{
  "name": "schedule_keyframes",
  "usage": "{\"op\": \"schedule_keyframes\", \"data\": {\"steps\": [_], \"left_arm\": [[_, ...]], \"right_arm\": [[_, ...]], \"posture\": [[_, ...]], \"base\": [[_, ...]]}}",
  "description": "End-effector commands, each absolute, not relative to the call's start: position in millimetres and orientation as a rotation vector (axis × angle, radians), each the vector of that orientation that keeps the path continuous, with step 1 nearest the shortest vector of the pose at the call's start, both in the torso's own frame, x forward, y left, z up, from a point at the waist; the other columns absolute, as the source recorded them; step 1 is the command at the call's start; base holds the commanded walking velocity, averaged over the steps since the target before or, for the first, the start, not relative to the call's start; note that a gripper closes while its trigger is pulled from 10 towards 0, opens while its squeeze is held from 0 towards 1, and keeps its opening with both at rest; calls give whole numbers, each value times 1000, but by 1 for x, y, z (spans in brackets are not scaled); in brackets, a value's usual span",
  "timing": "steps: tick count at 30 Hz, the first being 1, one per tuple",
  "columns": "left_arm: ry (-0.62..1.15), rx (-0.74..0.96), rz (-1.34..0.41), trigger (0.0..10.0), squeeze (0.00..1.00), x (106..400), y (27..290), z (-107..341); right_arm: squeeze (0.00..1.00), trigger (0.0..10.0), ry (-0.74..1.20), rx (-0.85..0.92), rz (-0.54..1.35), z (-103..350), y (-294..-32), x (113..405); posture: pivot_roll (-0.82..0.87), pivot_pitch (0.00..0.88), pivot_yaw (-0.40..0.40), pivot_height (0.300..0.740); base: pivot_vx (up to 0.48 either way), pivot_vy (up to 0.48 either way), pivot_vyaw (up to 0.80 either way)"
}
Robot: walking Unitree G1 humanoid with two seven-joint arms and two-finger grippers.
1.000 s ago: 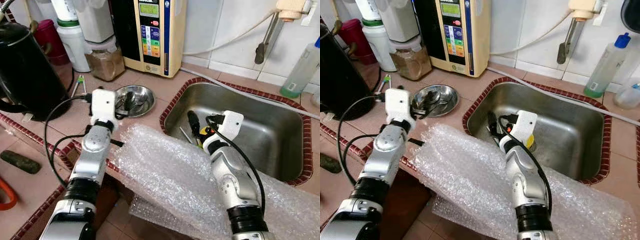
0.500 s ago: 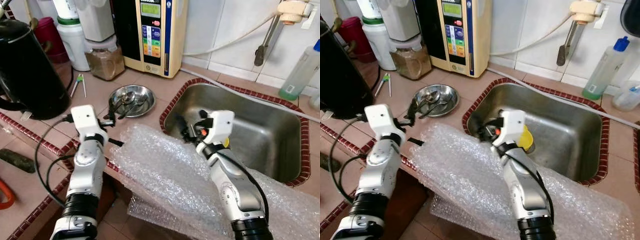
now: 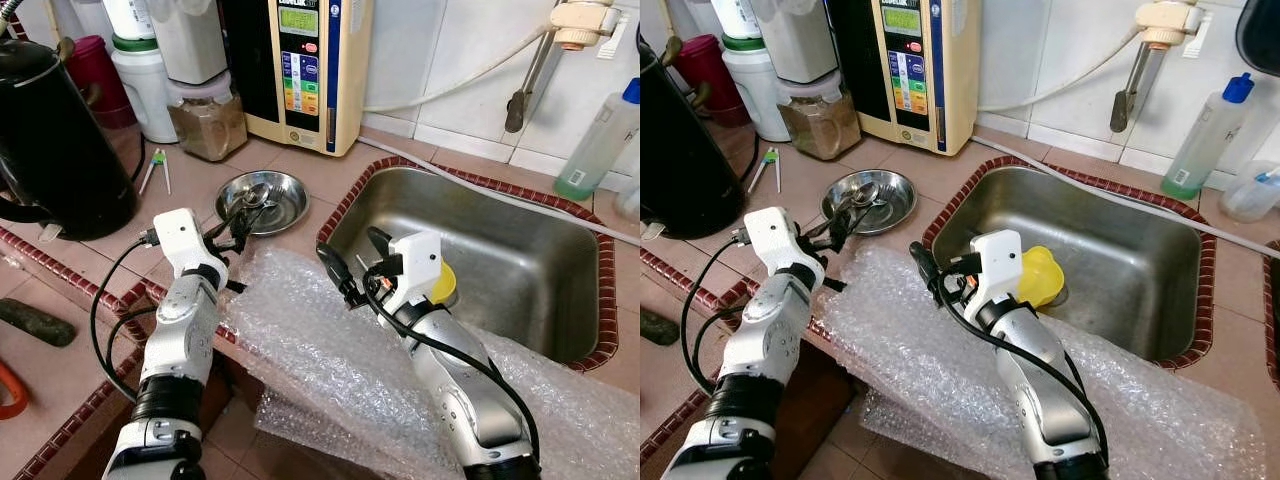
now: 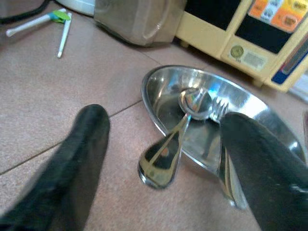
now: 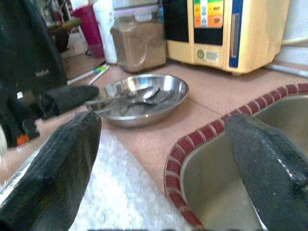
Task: Kitchen organization
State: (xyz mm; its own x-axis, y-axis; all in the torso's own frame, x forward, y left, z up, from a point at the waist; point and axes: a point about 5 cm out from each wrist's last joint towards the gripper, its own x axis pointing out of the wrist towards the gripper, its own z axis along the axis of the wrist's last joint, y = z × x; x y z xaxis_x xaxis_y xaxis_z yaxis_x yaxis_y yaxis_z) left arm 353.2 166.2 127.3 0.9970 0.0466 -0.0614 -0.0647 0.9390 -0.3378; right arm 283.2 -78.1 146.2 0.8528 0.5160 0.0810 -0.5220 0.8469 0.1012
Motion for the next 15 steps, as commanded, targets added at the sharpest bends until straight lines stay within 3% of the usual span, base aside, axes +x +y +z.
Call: {"op": "schedule_keyframes", "data": {"steps": [1,15], "left_arm": [[60,-380,56,0,0,355,168,128],[108,-615,6,0,0,360,162,126]], "right_arm": [[0,10000,-71,110,554,152,-77,281],[0,10000,-67,92,564,152,-74,281]], "posture": [[-50,12,39,740],[-47,11,36,740]], "base": [[0,0,0],[0,0,0]]}}
